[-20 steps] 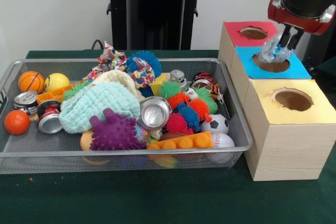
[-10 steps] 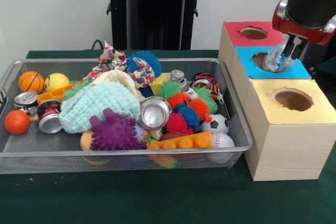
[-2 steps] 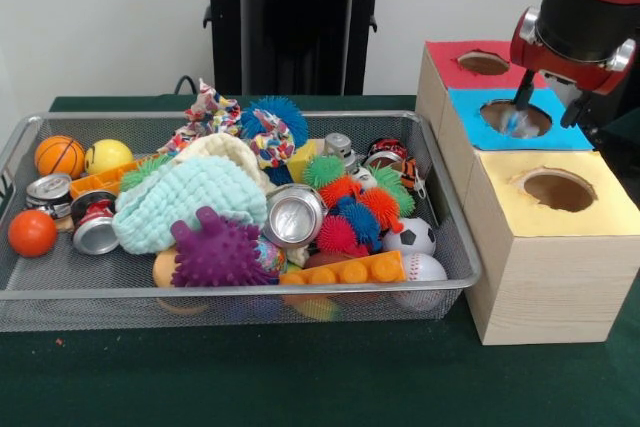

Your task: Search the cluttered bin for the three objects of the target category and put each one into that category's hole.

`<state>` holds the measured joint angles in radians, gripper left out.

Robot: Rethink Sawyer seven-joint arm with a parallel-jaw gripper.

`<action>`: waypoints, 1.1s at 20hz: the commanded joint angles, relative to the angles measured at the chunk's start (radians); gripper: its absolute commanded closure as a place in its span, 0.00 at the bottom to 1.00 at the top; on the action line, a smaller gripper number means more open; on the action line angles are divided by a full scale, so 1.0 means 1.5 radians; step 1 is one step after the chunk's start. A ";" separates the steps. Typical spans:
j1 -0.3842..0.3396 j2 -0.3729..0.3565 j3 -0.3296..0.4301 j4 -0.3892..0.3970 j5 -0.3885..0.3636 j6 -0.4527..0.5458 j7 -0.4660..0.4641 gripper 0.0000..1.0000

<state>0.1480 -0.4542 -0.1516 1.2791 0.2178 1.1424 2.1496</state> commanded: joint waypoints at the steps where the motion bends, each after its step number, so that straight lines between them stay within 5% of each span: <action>1: -0.002 0.024 0.001 0.058 0.007 -0.036 0.163 0.00; 15: -0.012 0.004 -0.017 0.049 0.002 0.003 0.141 0.00; 22: -0.017 0.027 -0.049 0.021 -0.029 -0.153 0.145 0.00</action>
<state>0.1503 -0.4545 -0.2173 1.2748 0.2113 1.0360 2.1496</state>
